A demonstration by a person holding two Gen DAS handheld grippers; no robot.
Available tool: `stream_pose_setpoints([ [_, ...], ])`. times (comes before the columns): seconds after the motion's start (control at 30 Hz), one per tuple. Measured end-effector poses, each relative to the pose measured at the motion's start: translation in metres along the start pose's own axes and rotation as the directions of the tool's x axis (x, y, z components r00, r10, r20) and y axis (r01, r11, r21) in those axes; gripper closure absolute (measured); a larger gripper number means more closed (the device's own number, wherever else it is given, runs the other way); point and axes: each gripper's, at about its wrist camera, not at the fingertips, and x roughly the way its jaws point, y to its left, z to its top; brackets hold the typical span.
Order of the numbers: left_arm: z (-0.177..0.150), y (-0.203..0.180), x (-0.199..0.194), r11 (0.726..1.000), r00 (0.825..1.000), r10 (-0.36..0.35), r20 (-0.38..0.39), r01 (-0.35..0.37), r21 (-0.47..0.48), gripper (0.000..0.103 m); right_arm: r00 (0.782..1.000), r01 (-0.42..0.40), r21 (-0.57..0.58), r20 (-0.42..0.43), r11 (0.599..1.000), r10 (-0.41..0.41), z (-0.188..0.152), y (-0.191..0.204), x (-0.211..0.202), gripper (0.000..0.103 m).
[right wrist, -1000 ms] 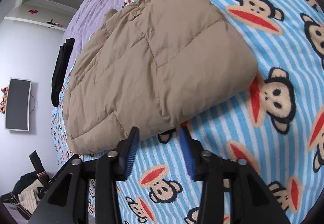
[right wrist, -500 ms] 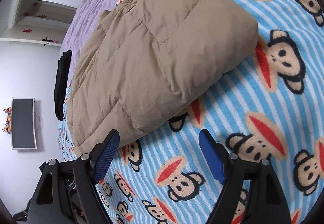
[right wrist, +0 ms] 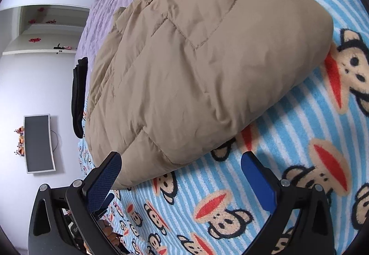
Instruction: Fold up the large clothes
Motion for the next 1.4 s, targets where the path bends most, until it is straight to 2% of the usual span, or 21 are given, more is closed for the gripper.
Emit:
stream_pose_setpoints([
  [0.1, 0.009, 0.02, 0.002, 0.994, 0.997, -0.075, 0.006, 0.075, -0.084, 0.0, 0.999, -0.041, 0.023, 0.009, 0.999, 0.041, 0.007, -0.004, -0.001, 0.0],
  [0.2, 0.009, 0.034, 0.026, 0.979, 0.987, -0.141, -0.074, 0.127, -0.161, 0.0, 0.996, -0.085, 0.057, 0.02, 0.995, 0.084, 0.014, -0.009, 0.001, 0.0],
  [0.27, 0.007, 0.036, 0.039, 0.971, 0.982, -0.167, -0.088, 0.148, -0.189, 0.0, 0.994, -0.106, 0.077, 0.02, 0.991, 0.105, 0.018, -0.011, 0.005, 0.0],
  [0.4, 0.02, 0.02, 0.044, 0.974, 0.985, -0.172, -0.028, 0.166, -0.154, 0.0, 0.992, -0.124, 0.089, 0.006, 0.988, 0.124, 0.025, -0.012, 0.019, 0.0],
  [0.53, 0.042, 0.017, 0.055, 0.96, 0.98, -0.197, 0.002, 0.193, -0.202, 0.0, 0.987, -0.159, 0.093, 0.019, 0.983, 0.158, 0.033, -0.009, 0.028, 0.0],
  [0.63, 0.051, 0.013, 0.065, 0.964, 0.986, -0.168, 0.007, 0.166, -0.207, 0.0, 0.97, -0.241, 0.138, 0.065, 0.961, 0.234, 0.041, -0.013, 0.03, 0.0],
  [0.7, 0.054, 0.008, 0.07, 0.971, 0.991, -0.131, -0.001, 0.128, -0.204, 0.002, 0.964, -0.265, 0.167, 0.075, 0.95, 0.255, 0.046, -0.017, 0.036, 0.0],
  [0.77, 0.056, 0.004, 0.069, 0.975, 0.994, -0.109, 0.01, 0.109, -0.193, 0.022, 0.966, -0.259, 0.183, 0.066, 0.948, 0.251, 0.05, -0.022, 0.048, 0.0],
  [0.83, 0.057, 0.0, 0.064, 0.978, 0.994, -0.103, 0.028, 0.106, -0.178, 0.053, 0.97, -0.242, 0.197, 0.053, 0.95, 0.236, 0.052, -0.024, 0.057, 0.0],
  [0.87, 0.056, -0.001, 0.059, 0.981, 0.995, -0.094, 0.044, 0.1, -0.168, 0.059, 0.971, -0.239, 0.205, 0.052, 0.949, 0.233, 0.052, -0.025, 0.058, 0.0],
  [0.9, 0.057, -0.004, 0.053, 0.985, 0.995, -0.083, 0.063, 0.091, -0.147, 0.071, 0.972, -0.237, 0.21, 0.048, 0.949, 0.232, 0.052, -0.025, 0.058, 0.001],
  [0.93, 0.056, -0.007, 0.047, 0.99, 0.995, -0.068, 0.078, 0.077, -0.119, 0.078, 0.973, -0.229, 0.213, 0.037, 0.95, 0.226, 0.051, -0.024, 0.058, 0.004],
  [0.97, 0.055, -0.012, 0.04, 0.994, 0.994, -0.055, 0.095, 0.063, -0.087, 0.081, 0.978, -0.209, 0.217, 0.022, 0.953, 0.209, 0.05, -0.023, 0.057, 0.019],
  [1.0, 0.053, -0.015, 0.033, 0.997, 0.993, -0.043, 0.109, 0.05, -0.057, 0.082, 0.98, -0.197, 0.221, 0.014, 0.955, 0.199, 0.048, -0.024, 0.056, 0.041],
  [1.1, 0.046, -0.033, 0.015, 0.998, 0.989, -0.012, 0.151, 0.003, 0.055, 0.085, 0.974, -0.226, 0.207, 0.035, 0.952, 0.224, 0.043, -0.023, 0.047, 0.07],
  [1.2, 0.039, -0.039, -0.001, 0.994, 0.986, -0.03, 0.164, 0.013, 0.107, 0.086, 0.973, -0.23, 0.14, 0.067, 0.963, 0.223, 0.039, -0.012, 0.036, 0.078],
  [1.4, 0.003, -0.028, -0.032, 0.988, 0.99, -0.058, 0.132, 0.038, 0.15, 0.086, 0.974, -0.223, 0.09, 0.07, 0.971, 0.217, 0.018, -0.014, 0.011, 0.08],
])
